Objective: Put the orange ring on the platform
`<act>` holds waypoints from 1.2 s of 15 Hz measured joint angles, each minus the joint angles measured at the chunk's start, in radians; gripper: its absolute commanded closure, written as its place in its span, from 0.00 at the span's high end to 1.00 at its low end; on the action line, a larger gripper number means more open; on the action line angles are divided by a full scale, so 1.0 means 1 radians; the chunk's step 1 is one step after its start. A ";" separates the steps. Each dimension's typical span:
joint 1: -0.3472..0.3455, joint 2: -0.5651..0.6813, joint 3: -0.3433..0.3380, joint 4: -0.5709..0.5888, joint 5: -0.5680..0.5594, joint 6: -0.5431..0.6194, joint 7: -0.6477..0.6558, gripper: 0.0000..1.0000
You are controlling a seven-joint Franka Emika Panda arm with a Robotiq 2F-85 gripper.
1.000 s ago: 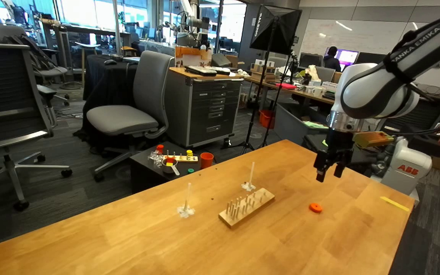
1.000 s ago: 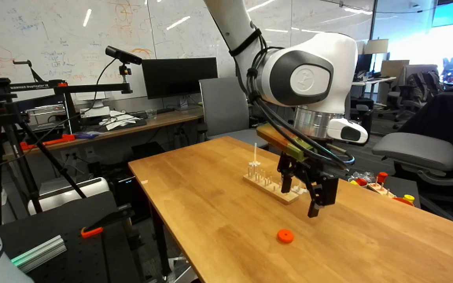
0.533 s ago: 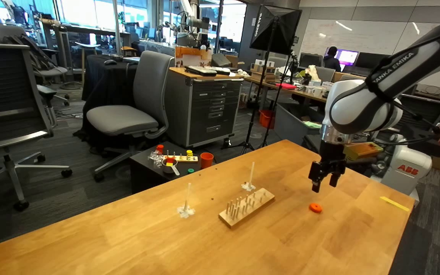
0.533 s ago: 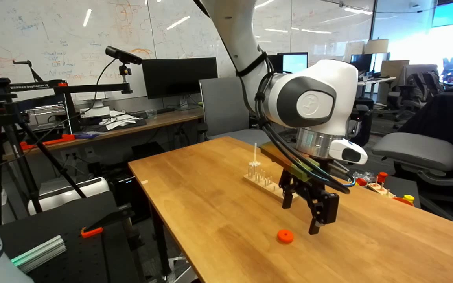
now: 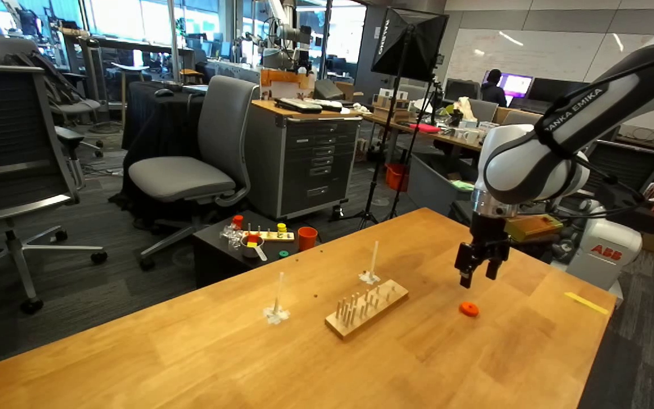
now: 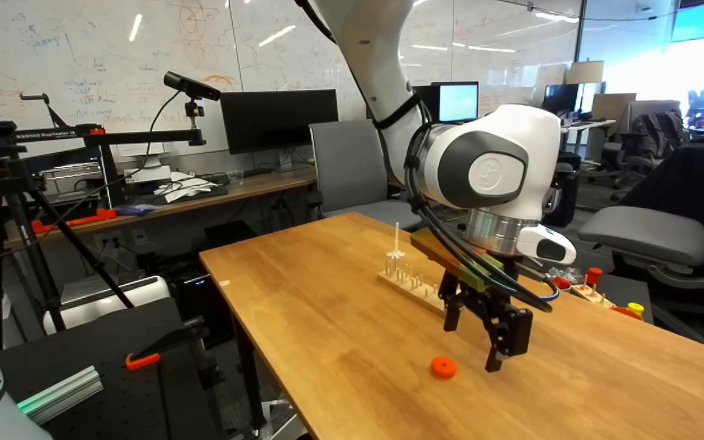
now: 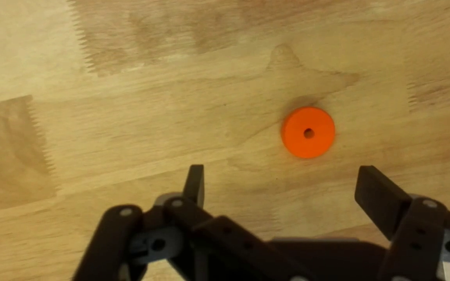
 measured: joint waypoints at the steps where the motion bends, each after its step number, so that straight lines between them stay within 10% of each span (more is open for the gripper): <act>1: -0.003 0.003 0.003 0.004 0.000 0.000 -0.001 1.00; 18: -0.007 0.019 0.032 0.007 0.000 0.001 -0.001 1.00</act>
